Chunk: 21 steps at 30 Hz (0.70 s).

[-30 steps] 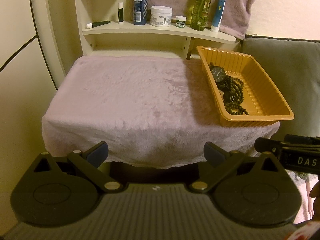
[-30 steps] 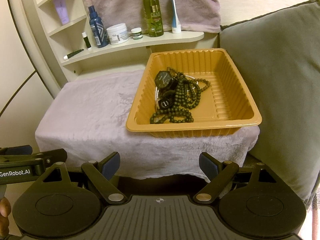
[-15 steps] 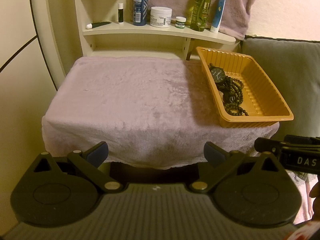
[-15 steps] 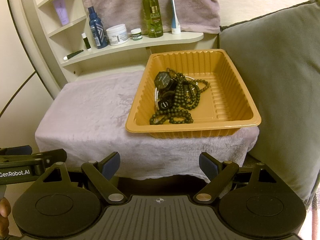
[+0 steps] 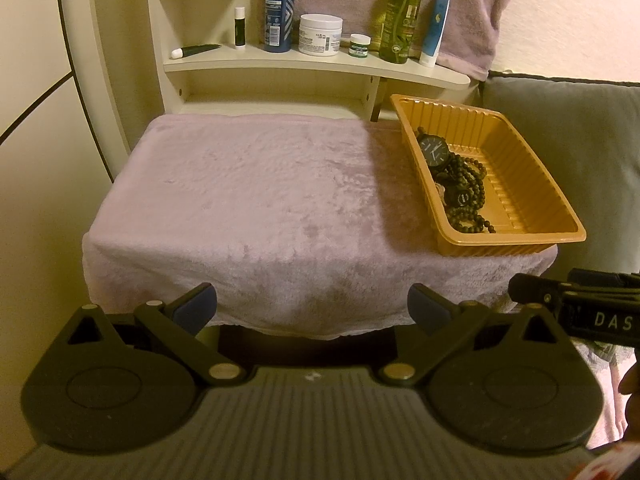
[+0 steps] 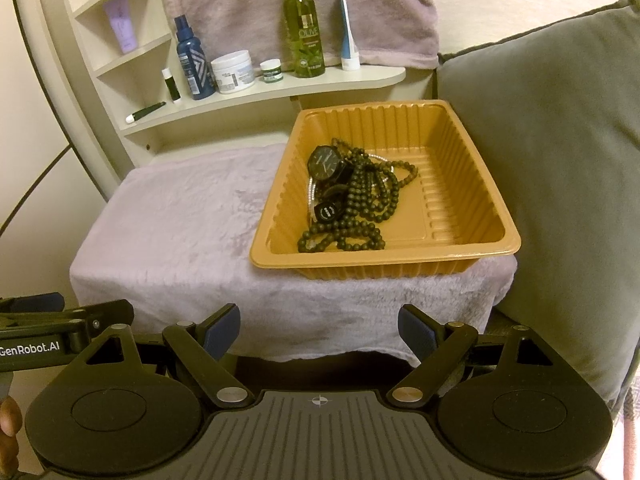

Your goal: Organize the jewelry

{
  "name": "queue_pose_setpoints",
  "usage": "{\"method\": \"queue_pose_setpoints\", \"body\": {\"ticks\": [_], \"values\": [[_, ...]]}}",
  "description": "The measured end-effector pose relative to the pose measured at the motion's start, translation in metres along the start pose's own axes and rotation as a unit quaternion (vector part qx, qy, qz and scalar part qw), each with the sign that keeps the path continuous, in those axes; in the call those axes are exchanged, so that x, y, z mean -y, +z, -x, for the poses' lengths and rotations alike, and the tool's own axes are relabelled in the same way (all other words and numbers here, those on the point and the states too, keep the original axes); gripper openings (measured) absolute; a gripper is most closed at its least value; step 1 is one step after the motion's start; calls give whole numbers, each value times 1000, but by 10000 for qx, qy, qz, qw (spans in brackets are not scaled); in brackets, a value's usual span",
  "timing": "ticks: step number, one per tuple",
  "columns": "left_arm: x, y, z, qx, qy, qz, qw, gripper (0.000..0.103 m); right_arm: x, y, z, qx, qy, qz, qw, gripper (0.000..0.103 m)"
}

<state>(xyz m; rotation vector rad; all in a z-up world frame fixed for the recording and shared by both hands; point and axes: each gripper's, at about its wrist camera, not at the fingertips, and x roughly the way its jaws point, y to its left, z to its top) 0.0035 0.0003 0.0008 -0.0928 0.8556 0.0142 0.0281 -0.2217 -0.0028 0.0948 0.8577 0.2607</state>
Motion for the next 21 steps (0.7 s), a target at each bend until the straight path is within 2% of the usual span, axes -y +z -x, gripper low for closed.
{"method": "queue_pose_setpoints", "body": {"ticks": [21], "values": [[1, 2, 0, 11, -18, -15, 10000, 101, -1, 1, 1, 0, 8, 10, 10000, 86]]}}
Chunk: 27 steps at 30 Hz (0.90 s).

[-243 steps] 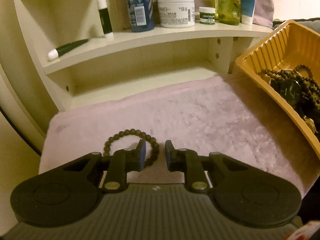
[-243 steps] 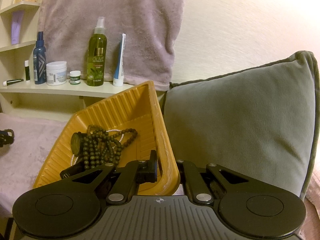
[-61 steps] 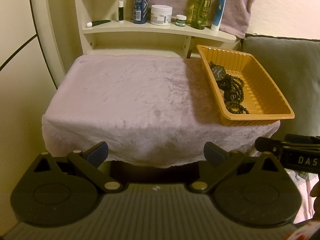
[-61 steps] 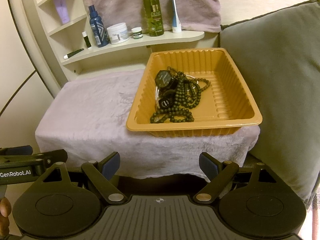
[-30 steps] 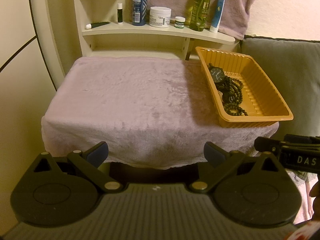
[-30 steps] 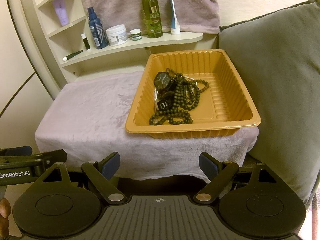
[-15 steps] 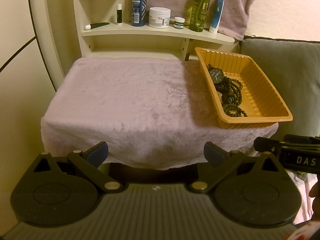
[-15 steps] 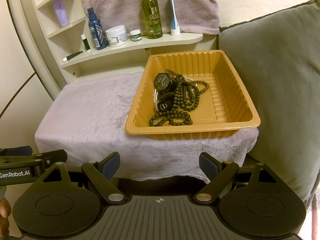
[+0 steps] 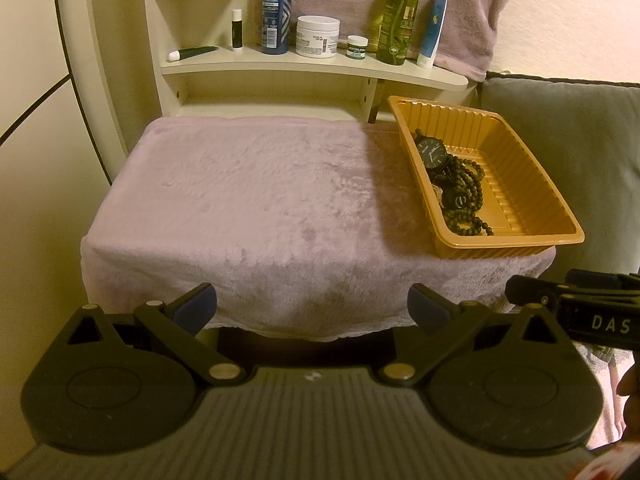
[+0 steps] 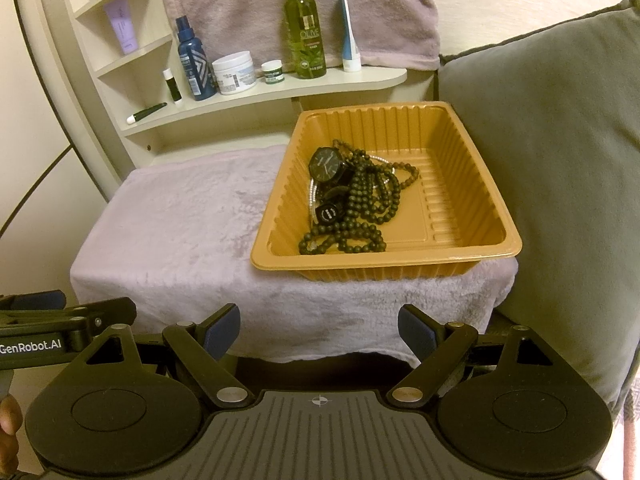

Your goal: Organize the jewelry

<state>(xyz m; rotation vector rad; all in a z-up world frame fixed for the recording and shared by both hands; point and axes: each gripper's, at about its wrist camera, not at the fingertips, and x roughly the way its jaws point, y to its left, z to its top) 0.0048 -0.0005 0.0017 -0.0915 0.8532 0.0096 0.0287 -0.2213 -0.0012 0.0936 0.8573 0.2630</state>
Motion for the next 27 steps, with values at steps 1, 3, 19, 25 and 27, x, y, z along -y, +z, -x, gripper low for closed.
{"method": "queue_pose_setpoints", "body": {"ticks": [1, 3, 19, 25, 27], "values": [[0, 1, 0, 1, 2, -2, 10000, 101, 0, 0, 0, -3, 1, 0, 10000, 86], [0, 0, 0, 1, -3, 0, 10000, 101, 0, 0, 0, 1, 4, 2, 10000, 86], [1, 2, 0, 2, -7, -1, 10000, 101, 0, -1, 1, 8, 9, -2, 10000, 86], [1, 1, 0, 2, -29, 12, 10000, 101, 0, 0, 1, 1, 7, 1, 10000, 86], [1, 2, 1, 48, -24, 38, 10000, 101, 0, 0, 1, 2, 7, -5, 10000, 86]]}}
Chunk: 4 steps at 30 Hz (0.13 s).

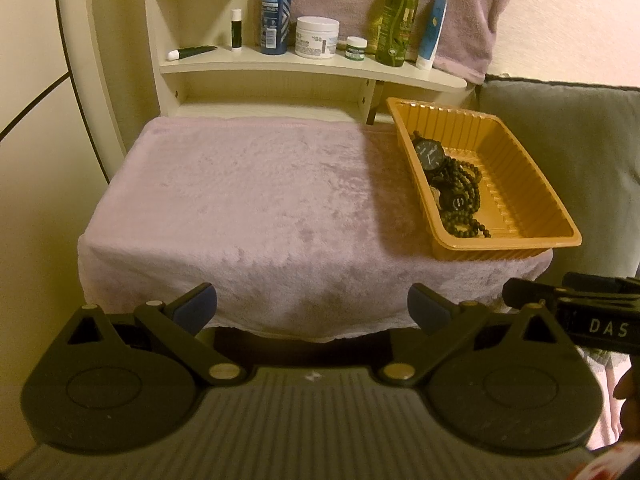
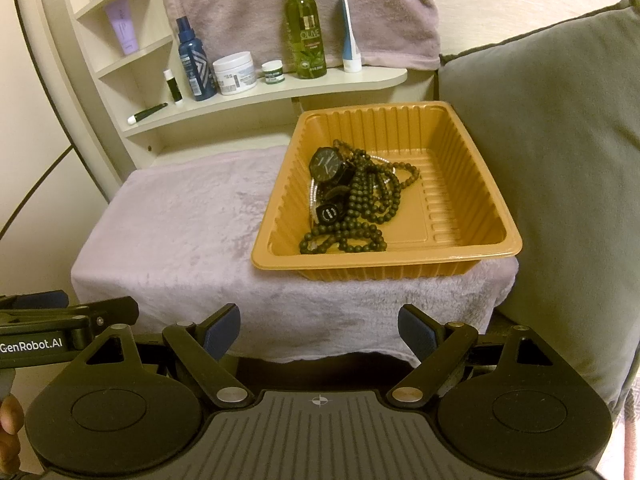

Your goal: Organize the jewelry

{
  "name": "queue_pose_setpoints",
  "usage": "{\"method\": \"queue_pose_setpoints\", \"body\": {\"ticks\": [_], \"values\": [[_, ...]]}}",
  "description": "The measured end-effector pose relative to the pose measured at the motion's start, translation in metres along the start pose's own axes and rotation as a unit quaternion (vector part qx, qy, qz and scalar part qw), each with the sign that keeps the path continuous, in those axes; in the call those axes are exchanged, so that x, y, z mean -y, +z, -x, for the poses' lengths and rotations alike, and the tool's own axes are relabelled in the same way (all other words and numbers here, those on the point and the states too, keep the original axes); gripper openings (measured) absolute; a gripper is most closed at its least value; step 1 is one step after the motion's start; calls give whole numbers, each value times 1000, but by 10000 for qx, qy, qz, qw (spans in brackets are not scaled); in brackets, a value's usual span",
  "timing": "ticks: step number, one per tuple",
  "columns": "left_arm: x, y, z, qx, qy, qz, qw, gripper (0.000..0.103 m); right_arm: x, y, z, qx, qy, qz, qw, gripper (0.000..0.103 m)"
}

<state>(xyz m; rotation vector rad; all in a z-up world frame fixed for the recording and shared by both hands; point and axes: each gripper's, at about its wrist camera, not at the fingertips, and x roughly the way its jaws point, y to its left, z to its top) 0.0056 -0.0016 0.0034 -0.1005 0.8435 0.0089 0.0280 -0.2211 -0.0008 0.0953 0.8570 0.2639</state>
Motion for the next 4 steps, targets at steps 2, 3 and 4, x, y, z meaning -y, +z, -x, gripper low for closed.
{"method": "queue_pose_setpoints", "body": {"ticks": [2, 3, 4], "values": [[1, 0, 1, 49, 13, 6, 10000, 101, 0, 0, 0, 0, -1, -3, 10000, 86], [1, 1, 1, 48, 9, 11, 10000, 101, 0, 0, 0, -1, 1, -2, 10000, 86], [1, 0, 0, 43, -16, 20, 10000, 101, 0, 0, 0, 0, 3, 3, 10000, 86]]}}
